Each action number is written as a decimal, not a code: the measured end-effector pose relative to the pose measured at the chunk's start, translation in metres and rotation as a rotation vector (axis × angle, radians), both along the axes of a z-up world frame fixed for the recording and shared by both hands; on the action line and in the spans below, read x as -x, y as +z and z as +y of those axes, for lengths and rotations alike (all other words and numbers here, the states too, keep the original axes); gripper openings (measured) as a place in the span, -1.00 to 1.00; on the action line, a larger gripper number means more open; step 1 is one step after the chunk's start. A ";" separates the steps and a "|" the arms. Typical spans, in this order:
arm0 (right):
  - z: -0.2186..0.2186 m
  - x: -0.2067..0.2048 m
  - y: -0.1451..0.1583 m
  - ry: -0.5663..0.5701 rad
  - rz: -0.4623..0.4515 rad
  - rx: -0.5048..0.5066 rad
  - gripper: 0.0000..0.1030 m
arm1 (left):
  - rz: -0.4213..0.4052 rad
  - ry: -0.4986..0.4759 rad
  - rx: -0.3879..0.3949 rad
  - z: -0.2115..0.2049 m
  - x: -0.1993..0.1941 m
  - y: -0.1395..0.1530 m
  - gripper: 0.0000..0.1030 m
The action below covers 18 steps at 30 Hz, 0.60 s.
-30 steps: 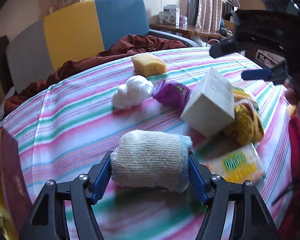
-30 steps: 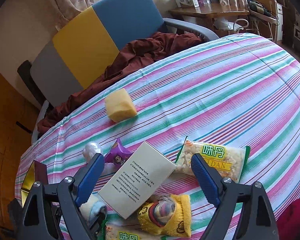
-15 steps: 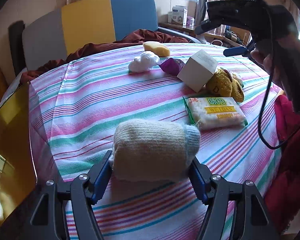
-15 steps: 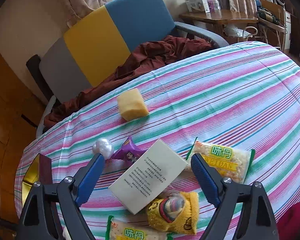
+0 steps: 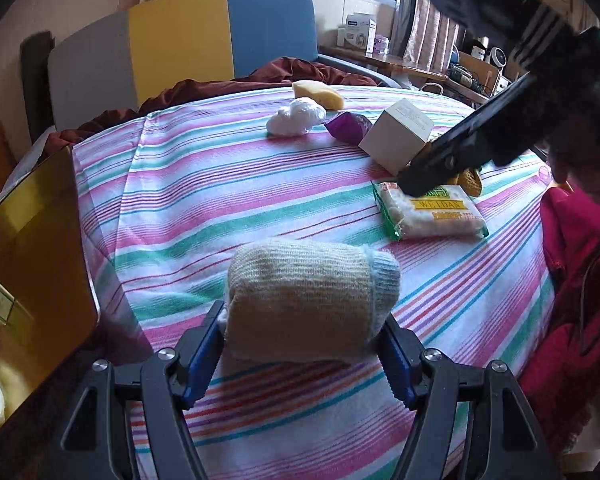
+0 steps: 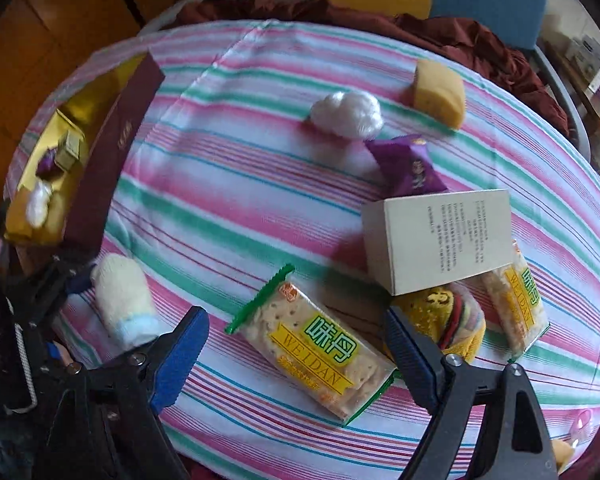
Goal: Organize objects
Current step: 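Grasp the WEIDAN cracker packet with the right gripper while the left gripper holds the sock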
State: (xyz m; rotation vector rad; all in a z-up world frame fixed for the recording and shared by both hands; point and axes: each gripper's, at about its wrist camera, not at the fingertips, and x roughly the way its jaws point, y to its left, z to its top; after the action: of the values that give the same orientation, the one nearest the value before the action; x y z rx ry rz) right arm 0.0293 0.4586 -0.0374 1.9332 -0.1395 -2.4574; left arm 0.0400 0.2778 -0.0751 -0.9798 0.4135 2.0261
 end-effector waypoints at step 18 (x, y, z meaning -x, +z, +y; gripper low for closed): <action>-0.004 -0.012 -0.042 -0.032 -0.046 -0.002 -0.05 | -0.038 0.015 -0.023 -0.016 -0.001 -0.007 0.39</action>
State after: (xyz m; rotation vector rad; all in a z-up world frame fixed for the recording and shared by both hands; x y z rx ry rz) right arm 0.0411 0.4545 -0.0795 2.0051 -0.1698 -2.4348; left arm 0.0411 0.2621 -0.0821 -1.0086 0.3625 2.0176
